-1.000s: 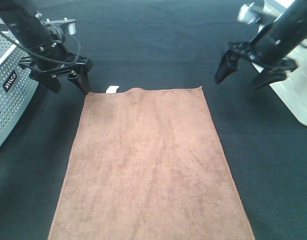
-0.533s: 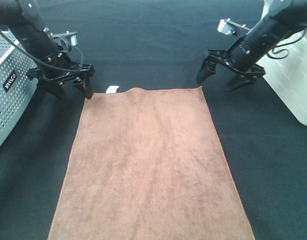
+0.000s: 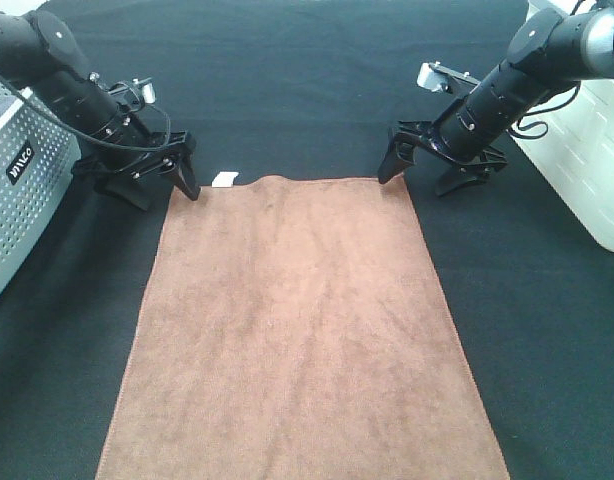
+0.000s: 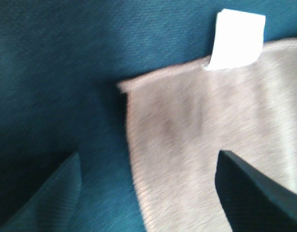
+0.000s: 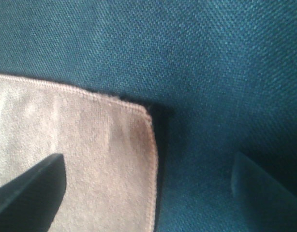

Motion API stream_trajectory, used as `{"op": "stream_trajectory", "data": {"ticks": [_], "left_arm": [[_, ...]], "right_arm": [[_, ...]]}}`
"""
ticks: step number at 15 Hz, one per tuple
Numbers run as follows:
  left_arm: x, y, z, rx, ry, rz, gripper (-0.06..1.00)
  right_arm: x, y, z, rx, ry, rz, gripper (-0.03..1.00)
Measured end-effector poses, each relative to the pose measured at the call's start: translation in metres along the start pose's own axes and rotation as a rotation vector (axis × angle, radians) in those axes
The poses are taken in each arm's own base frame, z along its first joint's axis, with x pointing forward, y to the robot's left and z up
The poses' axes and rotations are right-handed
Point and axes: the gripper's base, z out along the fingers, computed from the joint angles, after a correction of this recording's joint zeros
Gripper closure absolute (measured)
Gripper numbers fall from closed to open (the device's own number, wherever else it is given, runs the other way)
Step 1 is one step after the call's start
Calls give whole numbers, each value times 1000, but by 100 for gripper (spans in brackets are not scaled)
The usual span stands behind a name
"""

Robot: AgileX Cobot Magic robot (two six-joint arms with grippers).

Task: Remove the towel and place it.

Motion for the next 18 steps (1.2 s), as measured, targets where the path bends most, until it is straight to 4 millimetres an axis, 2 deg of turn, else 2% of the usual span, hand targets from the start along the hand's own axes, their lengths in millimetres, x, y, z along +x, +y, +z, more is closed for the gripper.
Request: {"op": "stream_trajectory", "data": {"ticks": [3, 6, 11, 12, 15, 17, 18], "left_arm": [[0, 0, 1, 10, 0, -5, 22], [0, -2, 2, 25, 1, -13, 22], [6, -45, 19, 69, 4, 34, 22], [6, -44, 19, 69, 1, 26, 23], [6, -42, 20, 42, 2, 35, 35], [6, -38, 21, 7, 2, 61, 56], [6, -36, 21, -17, 2, 78, 69]], "right_arm": [[0, 2, 2, 0, 4, -5, 11], [0, 11, 8, 4, -5, -30, 12], [4, 65, 29, -6, -18, -148, 13], [4, 67, 30, -2, -17, -154, 14], [5, 65, 30, 39, -10, -192, 23], [4, 61, 31, 84, -13, -188, 36], [4, 58, 31, 108, -16, -190, 48]]}}
